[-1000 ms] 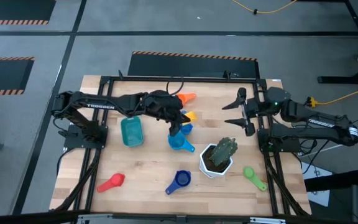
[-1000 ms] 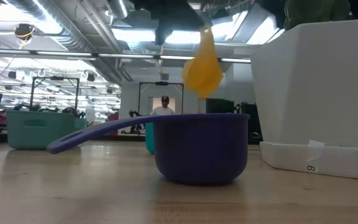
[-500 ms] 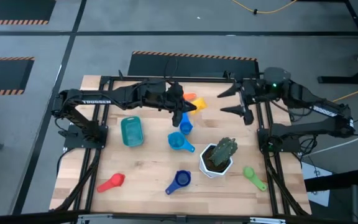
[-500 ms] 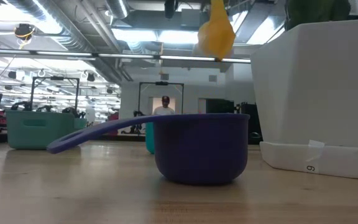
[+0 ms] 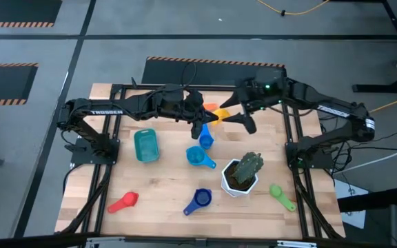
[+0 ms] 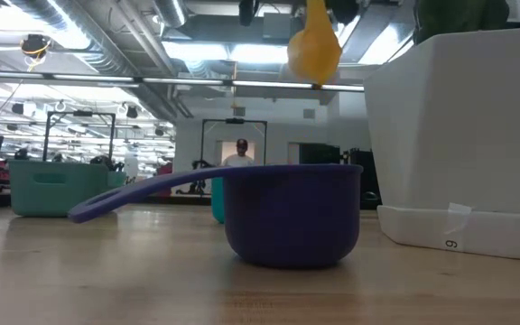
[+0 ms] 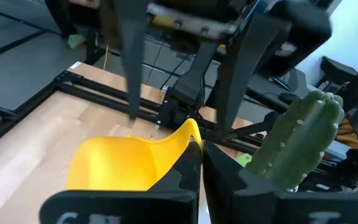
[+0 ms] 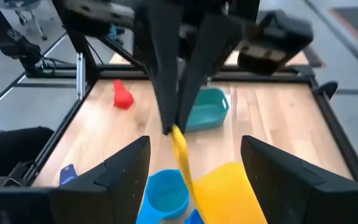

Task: Nest measuring cups in basket
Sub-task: Stack the yellow measuring cup on top of the light blue measuring cup

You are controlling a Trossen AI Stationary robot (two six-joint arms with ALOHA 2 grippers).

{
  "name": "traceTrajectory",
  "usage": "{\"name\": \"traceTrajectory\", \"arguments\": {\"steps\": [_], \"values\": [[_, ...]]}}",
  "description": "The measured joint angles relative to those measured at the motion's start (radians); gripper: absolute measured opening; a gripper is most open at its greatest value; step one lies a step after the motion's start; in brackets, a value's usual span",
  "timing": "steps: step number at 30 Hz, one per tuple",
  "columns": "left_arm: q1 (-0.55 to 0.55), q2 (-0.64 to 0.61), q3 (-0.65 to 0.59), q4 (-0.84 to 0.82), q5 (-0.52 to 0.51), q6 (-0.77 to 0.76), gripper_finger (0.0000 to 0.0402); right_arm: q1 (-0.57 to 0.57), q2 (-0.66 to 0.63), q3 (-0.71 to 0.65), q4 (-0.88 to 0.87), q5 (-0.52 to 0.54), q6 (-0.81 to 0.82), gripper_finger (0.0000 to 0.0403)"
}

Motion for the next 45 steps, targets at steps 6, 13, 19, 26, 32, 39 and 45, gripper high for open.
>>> {"name": "traceTrajectory", "arguments": {"steps": [6, 13, 19, 26, 32, 39, 45], "values": [[0.000, 0.000, 0.000, 0.000, 0.000, 0.000, 0.0001, 0.000, 0.041, 0.000, -0.021, -0.001, -0.044, 0.0255], [0.000, 0.000, 0.000, 0.000, 0.000, 0.000, 0.0001, 0.000, 0.051, 0.000, -0.021, -0.001, -0.044, 0.0206], [0.001, 0.000, 0.000, -0.001, -0.007, 0.002, 0.0001, 0.001, 0.051, 0.000, -0.021, -0.004, -0.044, 0.0107], [0.001, 0.000, 0.000, -0.001, -0.041, 0.053, 0.0015, 0.001, 0.050, 0.000, -0.019, -0.008, -0.044, 0.0026], [0.002, 0.000, 0.000, 0.003, -0.045, 0.082, 0.0049, 0.001, 0.050, 0.000, 0.000, -0.002, -0.043, 0.0012], [0.000, 0.000, 0.000, 0.001, -0.170, 0.256, 0.0100, 0.000, 0.043, 0.000, 0.000, 0.089, -0.040, 0.0007], [0.000, 0.000, 0.000, 0.000, -0.488, 0.465, 0.0117, 0.000, -0.001, 0.000, 0.005, 0.347, -0.040, 0.0008]]}}
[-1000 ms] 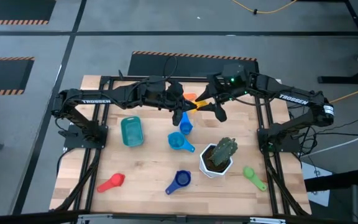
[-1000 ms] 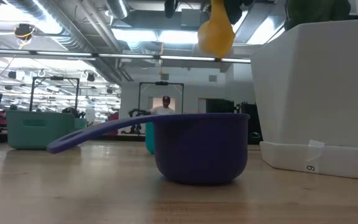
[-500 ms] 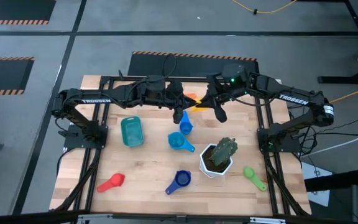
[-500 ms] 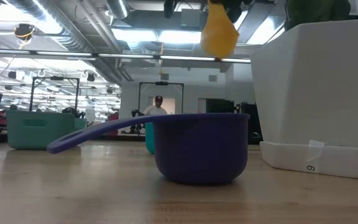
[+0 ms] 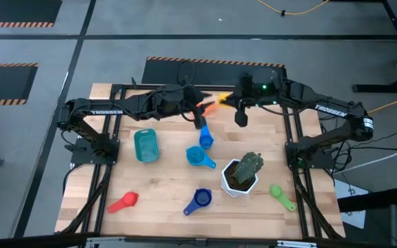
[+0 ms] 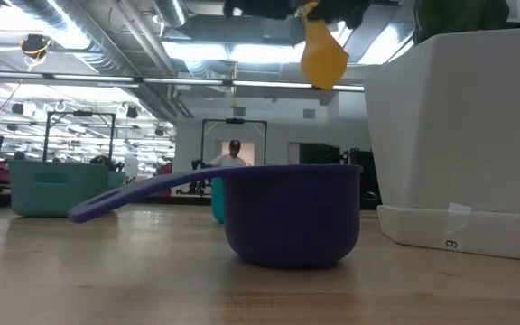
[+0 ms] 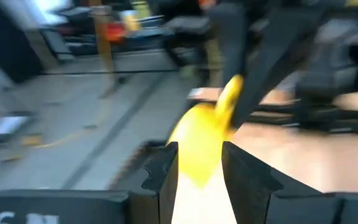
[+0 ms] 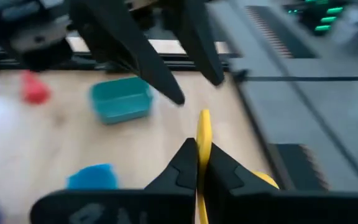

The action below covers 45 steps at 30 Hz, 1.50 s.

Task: Nest measuring cups in basket
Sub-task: Stack the yellow measuring cup on top of the light blue measuring cup

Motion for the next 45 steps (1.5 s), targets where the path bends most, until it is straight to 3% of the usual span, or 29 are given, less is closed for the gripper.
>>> {"name": "traceTrajectory", "arguments": {"steps": [4, 13, 18, 31, 45], "values": [[0.000, 0.000, 0.000, -0.019, -0.141, 0.061, 0.0117, 0.000, -0.027, 0.000, 0.062, 0.065, 0.025, 0.0008], [-0.002, 0.000, 0.000, -0.084, -0.180, 0.060, 0.0115, 0.017, -0.048, 0.000, 0.284, 0.040, 0.022, 0.0009], [-0.002, 0.000, 0.000, -0.083, -0.224, 0.054, 0.0115, 0.036, -0.048, 0.000, 0.312, 0.011, 0.019, 0.0008], [-0.002, 0.000, 0.000, -0.068, -0.185, -0.080, 0.0115, 0.076, -0.048, 0.000, 0.389, 0.008, -0.008, 0.0009], [-0.006, 0.000, 0.000, 0.071, -0.170, -0.077, 0.0115, 0.076, -0.055, 0.000, 0.460, -0.013, -0.010, 0.0009]]}}
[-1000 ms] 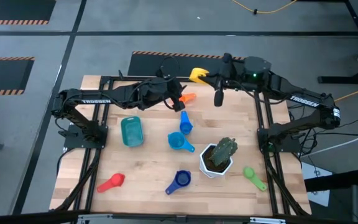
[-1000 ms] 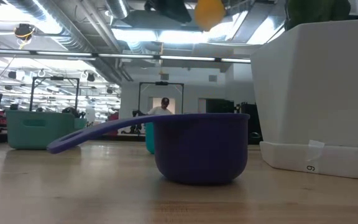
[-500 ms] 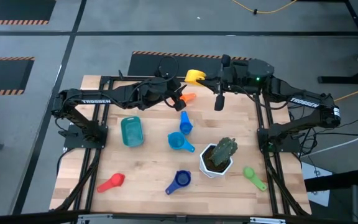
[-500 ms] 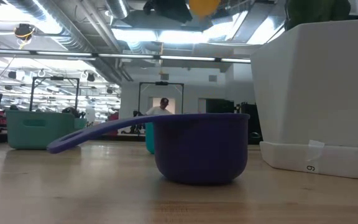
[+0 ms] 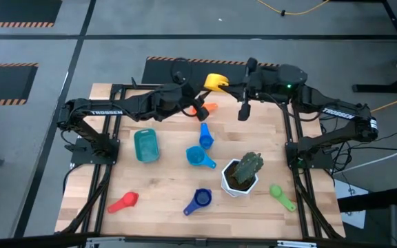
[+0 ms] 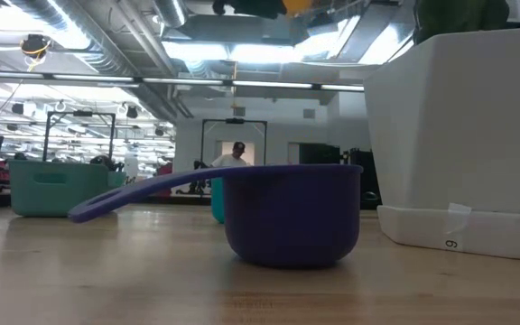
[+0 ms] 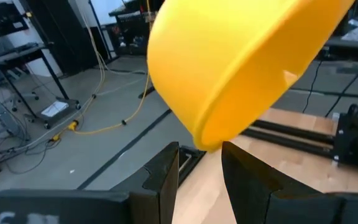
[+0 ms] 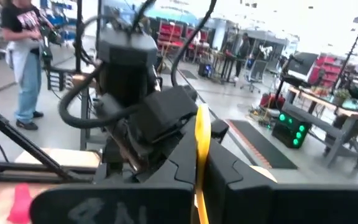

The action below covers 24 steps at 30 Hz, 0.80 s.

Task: Nest measuring cups in basket
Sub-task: Stack the yellow measuring cup on top of the light blue measuring cup

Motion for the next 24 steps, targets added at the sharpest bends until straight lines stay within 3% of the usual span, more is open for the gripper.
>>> {"name": "traceTrajectory", "arguments": {"steps": [9, 24], "values": [[0.000, 0.000, 0.000, 0.153, -0.003, 0.051, 0.0115, 0.000, -0.007, 0.000, 0.032, -0.022, 0.004, 0.0010], [0.001, -0.001, 0.000, 0.161, -0.023, 0.057, 0.0115, 0.000, -0.007, 0.000, 0.041, -0.047, 0.002, 0.0011]]}}
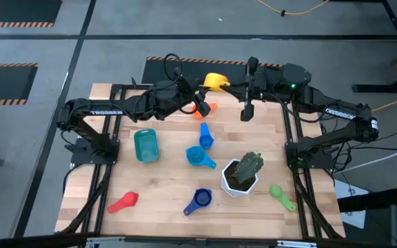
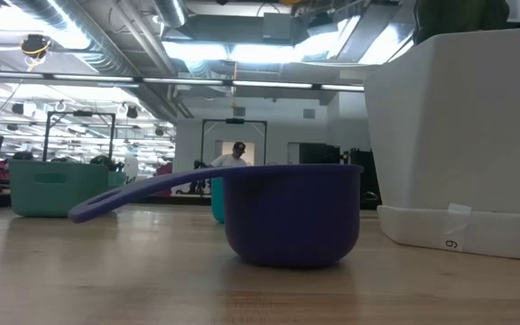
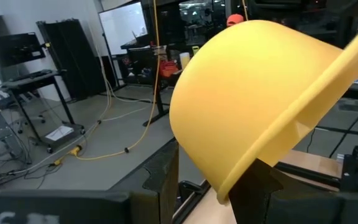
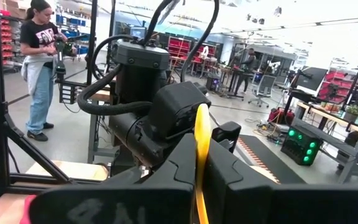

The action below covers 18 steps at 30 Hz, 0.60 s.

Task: Nest measuring cups in basket
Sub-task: Stack the yellow measuring cup on top of the light blue measuring cup

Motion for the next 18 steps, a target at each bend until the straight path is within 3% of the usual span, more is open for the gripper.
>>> {"name": "traceTrajectory", "arguments": {"steps": [7, 18], "values": [[0.000, 0.000, 0.000, 0.004, -0.030, -0.001, 0.0106, 0.000, 0.000, 0.000, 0.000, 0.000, 0.004, 0.0011], [0.002, -0.002, 0.003, 0.015, -0.049, -0.012, 0.0019, 0.000, 0.002, -0.002, -0.015, 0.000, 0.079, 0.0016]]}}
